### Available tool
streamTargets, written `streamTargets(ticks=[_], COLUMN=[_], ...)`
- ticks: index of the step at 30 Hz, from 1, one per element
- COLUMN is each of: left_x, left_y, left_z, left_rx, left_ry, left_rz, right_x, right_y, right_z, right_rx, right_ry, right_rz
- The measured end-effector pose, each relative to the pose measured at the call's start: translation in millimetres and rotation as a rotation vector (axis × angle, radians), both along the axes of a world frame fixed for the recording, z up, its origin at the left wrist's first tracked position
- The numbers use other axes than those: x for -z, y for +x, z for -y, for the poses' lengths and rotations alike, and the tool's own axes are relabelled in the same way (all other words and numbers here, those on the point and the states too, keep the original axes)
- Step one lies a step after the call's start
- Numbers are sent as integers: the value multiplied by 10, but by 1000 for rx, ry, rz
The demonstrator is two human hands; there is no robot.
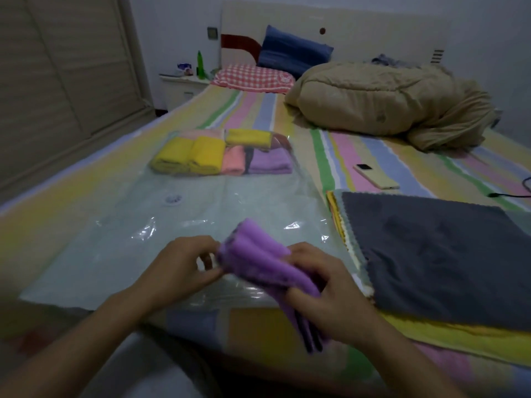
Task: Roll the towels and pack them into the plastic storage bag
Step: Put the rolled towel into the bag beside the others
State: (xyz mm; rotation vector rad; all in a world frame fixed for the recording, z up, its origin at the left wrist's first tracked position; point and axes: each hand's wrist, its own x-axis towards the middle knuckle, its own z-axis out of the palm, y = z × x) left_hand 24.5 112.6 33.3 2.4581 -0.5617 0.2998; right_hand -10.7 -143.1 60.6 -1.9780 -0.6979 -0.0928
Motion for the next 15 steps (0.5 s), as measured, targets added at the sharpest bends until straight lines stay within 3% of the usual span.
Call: streamTargets(ticks=[2, 4, 6, 9, 13, 15], left_x=[-74, -142, -200, -282, -456, -558], left_y=[38, 68, 89, 105, 108, 107], left_z=[2, -2, 1, 42, 93, 89], left_rx=[-24, -52, -56, -48, -84, -69], left_ry=[-82, -169, -242, -276, -304, -350], left_rz=[-26, -42, -47, -9, 134, 140], right_x=[23, 107, 183, 217, 185, 156], right_y=[-58, -38, -15, -38, -23, 226], right_z=[-59, -90, -159, -370, -801, -953], right_rx=[-85, -40, 61, 198, 220, 319], right_ry=[-281, -619, -757, -613, -424, -347], right_rz=[117, 238, 195, 59, -183, -215])
